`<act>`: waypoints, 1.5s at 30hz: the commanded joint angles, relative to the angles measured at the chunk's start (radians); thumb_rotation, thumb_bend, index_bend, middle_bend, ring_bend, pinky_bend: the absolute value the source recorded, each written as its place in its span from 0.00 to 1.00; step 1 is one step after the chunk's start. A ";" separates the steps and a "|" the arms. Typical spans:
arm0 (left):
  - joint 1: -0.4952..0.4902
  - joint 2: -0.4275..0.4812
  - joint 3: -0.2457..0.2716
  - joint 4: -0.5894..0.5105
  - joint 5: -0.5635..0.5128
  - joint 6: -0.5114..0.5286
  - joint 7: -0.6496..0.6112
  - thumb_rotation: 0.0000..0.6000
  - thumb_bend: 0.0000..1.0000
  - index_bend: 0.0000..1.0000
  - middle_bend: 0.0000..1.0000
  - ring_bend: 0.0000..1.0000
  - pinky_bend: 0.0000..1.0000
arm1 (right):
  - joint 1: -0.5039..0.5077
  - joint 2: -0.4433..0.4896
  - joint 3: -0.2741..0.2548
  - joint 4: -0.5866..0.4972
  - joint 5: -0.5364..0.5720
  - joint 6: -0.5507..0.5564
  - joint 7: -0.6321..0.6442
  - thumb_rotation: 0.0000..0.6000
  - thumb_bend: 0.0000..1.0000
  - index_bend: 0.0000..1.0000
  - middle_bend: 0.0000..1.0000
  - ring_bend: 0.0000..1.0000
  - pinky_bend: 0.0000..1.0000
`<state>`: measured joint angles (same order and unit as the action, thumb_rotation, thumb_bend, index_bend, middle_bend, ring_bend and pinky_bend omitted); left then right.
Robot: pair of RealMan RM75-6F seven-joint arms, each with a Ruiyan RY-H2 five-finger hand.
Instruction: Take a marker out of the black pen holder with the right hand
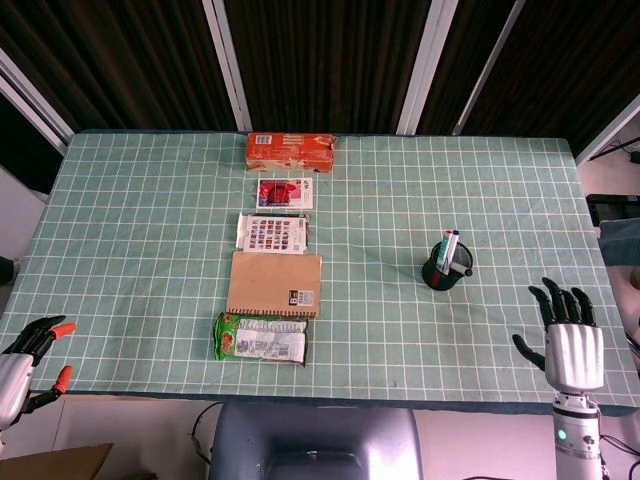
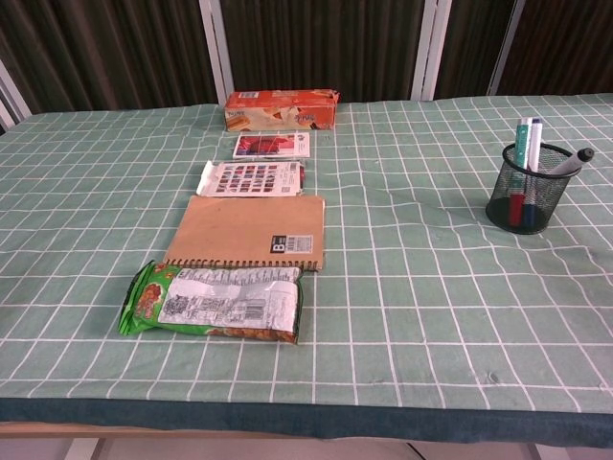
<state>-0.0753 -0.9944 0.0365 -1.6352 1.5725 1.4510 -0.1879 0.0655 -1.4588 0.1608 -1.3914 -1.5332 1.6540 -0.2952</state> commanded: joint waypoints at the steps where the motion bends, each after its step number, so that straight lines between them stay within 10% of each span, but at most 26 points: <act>1: 0.002 0.002 -0.001 -0.001 -0.008 -0.002 -0.002 1.00 0.44 0.23 0.12 0.10 0.37 | 0.056 0.021 0.044 -0.022 -0.024 -0.014 -0.109 1.00 0.24 0.45 0.58 0.64 0.66; 6: 0.013 0.006 0.000 -0.004 -0.008 0.016 -0.003 1.00 0.44 0.23 0.12 0.10 0.37 | 0.119 0.049 0.078 -0.047 0.022 -0.114 -0.200 1.00 0.24 0.59 0.88 0.96 0.89; 12: 0.013 0.007 -0.001 -0.009 -0.016 0.009 0.006 1.00 0.44 0.23 0.12 0.10 0.37 | 0.174 0.086 0.096 -0.100 0.113 -0.245 -0.239 1.00 0.24 0.60 0.98 1.00 0.99; 25: 0.015 0.007 -0.003 -0.012 -0.020 0.009 0.012 1.00 0.44 0.23 0.12 0.10 0.37 | 0.271 0.062 0.111 -0.071 0.213 -0.373 -0.217 1.00 0.46 0.60 1.00 1.00 1.00; 45: 0.016 0.008 -0.005 -0.009 -0.020 0.007 0.002 1.00 0.44 0.23 0.12 0.10 0.37 | 0.355 -0.026 0.091 0.048 0.276 -0.435 -0.181 1.00 0.46 0.59 1.00 1.00 1.00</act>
<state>-0.0593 -0.9860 0.0314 -1.6439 1.5525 1.4585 -0.1856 0.4201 -1.4840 0.2528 -1.3445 -1.2578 1.2203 -0.4765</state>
